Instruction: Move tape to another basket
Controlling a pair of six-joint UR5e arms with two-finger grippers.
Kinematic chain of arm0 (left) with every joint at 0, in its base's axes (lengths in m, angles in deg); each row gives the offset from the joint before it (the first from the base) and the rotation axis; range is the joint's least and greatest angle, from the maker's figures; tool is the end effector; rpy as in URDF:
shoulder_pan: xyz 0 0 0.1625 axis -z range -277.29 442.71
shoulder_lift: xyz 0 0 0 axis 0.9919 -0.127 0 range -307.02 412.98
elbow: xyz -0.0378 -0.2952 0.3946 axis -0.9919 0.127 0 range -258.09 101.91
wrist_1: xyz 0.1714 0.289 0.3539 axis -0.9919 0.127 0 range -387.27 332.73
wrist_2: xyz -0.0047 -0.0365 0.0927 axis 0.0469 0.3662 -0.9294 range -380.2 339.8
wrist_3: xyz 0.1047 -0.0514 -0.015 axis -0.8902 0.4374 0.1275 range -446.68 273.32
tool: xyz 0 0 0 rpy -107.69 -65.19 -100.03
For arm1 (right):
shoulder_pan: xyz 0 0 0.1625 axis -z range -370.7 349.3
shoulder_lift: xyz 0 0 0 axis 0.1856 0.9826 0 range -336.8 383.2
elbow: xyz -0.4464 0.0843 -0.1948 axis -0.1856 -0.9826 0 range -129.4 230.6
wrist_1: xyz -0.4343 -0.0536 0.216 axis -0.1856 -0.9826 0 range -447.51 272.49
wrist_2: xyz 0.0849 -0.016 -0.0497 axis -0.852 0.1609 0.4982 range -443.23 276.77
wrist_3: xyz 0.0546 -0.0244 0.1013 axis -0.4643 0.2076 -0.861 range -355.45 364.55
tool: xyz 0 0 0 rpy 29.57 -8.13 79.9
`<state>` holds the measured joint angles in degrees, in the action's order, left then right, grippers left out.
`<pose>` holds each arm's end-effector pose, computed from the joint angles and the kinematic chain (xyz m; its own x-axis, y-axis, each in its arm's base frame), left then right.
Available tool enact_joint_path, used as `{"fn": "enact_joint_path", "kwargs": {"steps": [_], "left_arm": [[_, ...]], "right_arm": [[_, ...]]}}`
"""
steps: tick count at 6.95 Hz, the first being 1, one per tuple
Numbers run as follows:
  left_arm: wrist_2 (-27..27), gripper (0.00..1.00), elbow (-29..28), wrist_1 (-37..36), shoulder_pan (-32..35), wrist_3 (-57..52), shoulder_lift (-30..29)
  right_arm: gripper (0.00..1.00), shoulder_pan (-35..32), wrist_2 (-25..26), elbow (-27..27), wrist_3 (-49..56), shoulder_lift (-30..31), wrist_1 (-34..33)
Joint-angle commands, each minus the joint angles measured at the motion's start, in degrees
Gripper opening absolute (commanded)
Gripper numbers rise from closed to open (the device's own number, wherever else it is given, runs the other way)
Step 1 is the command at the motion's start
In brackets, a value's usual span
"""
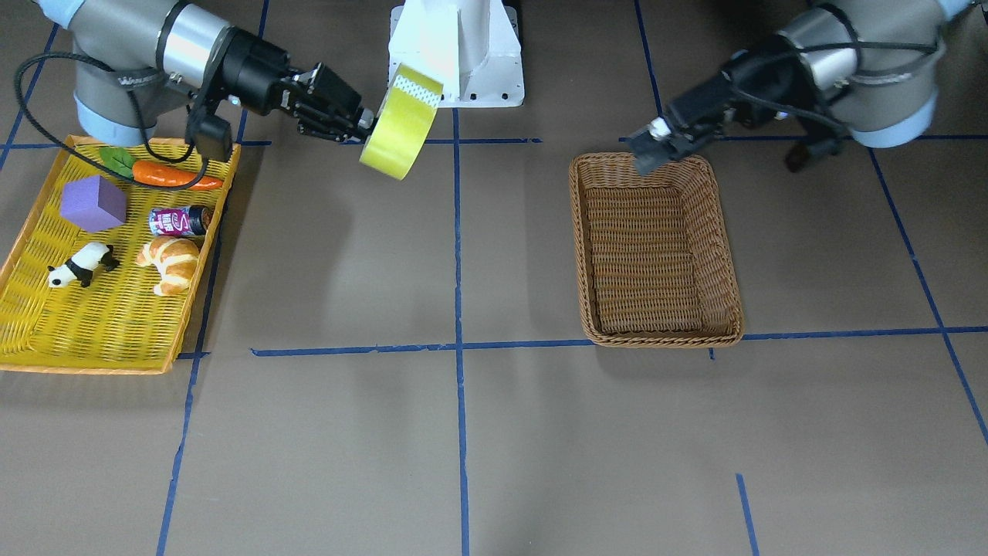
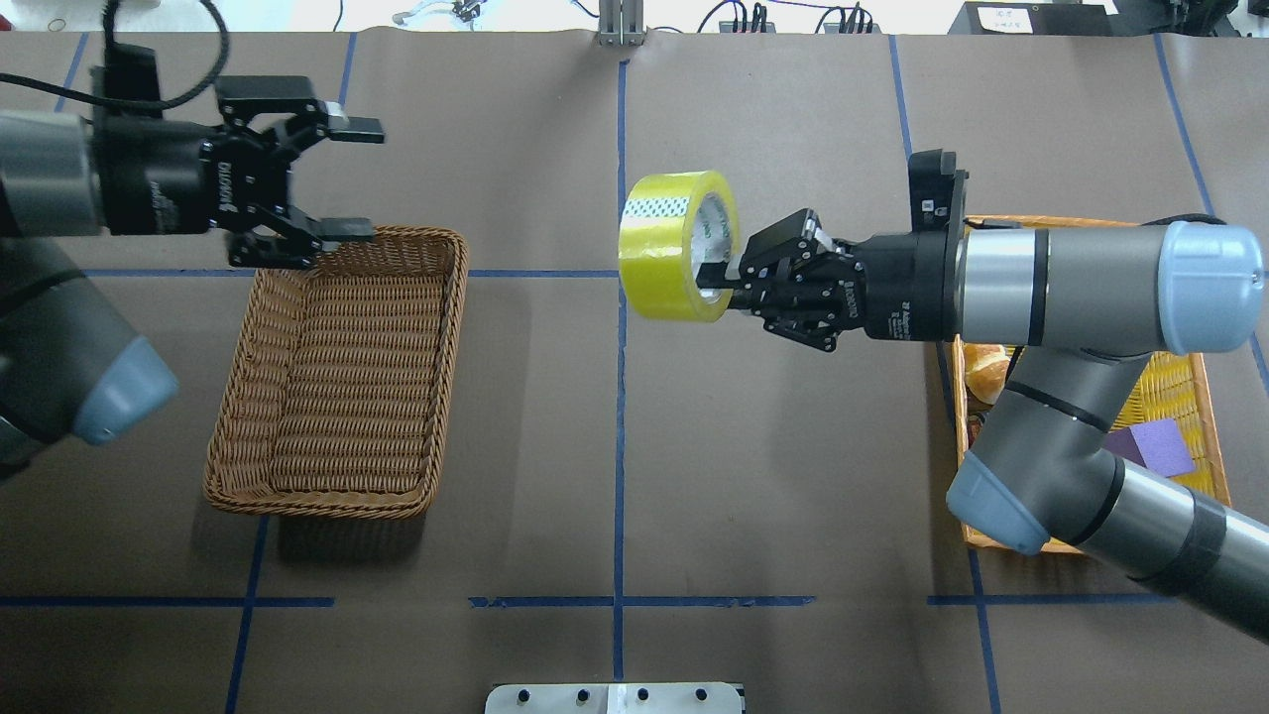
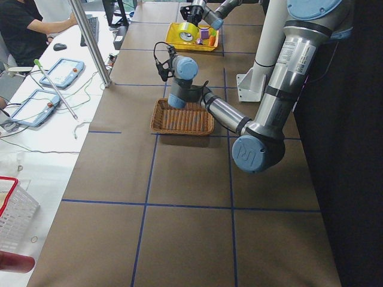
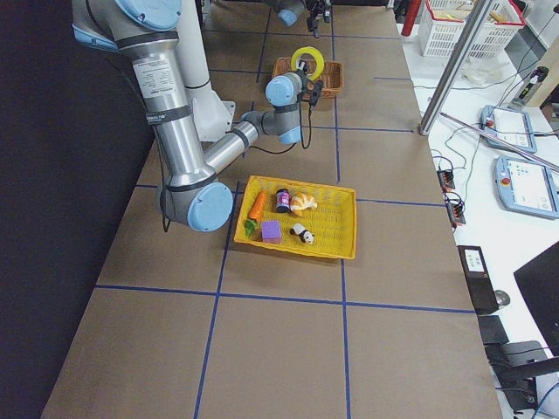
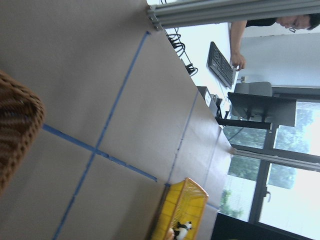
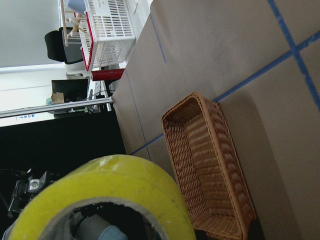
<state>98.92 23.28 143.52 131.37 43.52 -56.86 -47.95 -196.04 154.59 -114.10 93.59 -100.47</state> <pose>0.3570 -0.5211 0.2532 -0.4200 -0.3762 -0.8259 0.1138 0.8810 -0.4592 -0.4431 -0.4471 0.2368 -0.3755 0.2697 0.8867 -0.1017 0.9389 -0.3287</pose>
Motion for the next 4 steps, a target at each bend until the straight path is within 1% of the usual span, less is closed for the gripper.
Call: {"fn": "enact_joint_path", "kwargs": {"steps": [1, 2, 3, 4], "left_arm": [[-4.1, 1.0, 3.0, 1.1, -7.2, 2.9, -2.1], [-5.3, 1.0, 3.6, 1.2, -7.4, 4.6, -3.3], [-5.4, 1.0, 4.0, 1.4, -7.4, 8.9, -4.8], [-5.6, 1.0, 4.4, 2.4, -7.4, 9.1, -5.0]], "right_arm": [[0.0, 3.5, -0.5, 0.8, -0.2, -2.3, 0.3], [0.0, 4.5, -0.5, 2.3, -0.2, -2.3, 0.3], [0.0, 5.6, -0.5, 3.6, -1.0, -2.3, 0.3], [0.0, 6.0, -0.6, 4.7, -2.4, -2.3, 0.3]]}}
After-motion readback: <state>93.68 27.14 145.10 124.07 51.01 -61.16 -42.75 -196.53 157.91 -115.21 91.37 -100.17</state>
